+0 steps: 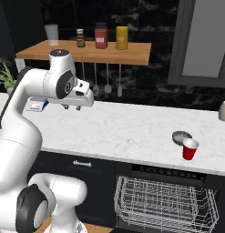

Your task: Pick up the cup and bowl from the counter, place them in the dishwasher, and close the dishwasher door.

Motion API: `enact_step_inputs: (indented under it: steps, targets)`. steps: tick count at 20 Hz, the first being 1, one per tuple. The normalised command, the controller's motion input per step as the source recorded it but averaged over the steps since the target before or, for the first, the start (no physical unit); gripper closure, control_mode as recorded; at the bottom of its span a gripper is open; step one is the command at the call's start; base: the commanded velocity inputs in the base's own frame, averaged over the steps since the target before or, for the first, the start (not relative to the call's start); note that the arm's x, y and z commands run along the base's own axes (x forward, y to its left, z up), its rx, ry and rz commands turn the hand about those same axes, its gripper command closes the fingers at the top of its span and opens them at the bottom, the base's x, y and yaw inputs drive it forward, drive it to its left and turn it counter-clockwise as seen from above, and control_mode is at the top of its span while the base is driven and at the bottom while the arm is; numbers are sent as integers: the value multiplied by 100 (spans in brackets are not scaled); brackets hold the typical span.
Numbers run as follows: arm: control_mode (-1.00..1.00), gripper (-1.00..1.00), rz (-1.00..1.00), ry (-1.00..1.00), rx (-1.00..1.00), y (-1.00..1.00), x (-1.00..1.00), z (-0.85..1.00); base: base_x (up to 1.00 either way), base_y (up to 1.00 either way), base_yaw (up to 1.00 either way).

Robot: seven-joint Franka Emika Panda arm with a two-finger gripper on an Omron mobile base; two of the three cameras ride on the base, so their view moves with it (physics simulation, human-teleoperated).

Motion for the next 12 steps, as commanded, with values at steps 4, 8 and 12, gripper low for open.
enact_step_inputs:
  steps: [4,8,12]
  targets:
    - [-100,-100,0,0,0,-3,0,-1,0,0,0]
    - [-100,-100,0,0,0,-39,12,-8,0,0,0]
    - [-100,-100,0,4,-3,-50,11,-16,0,0,0]
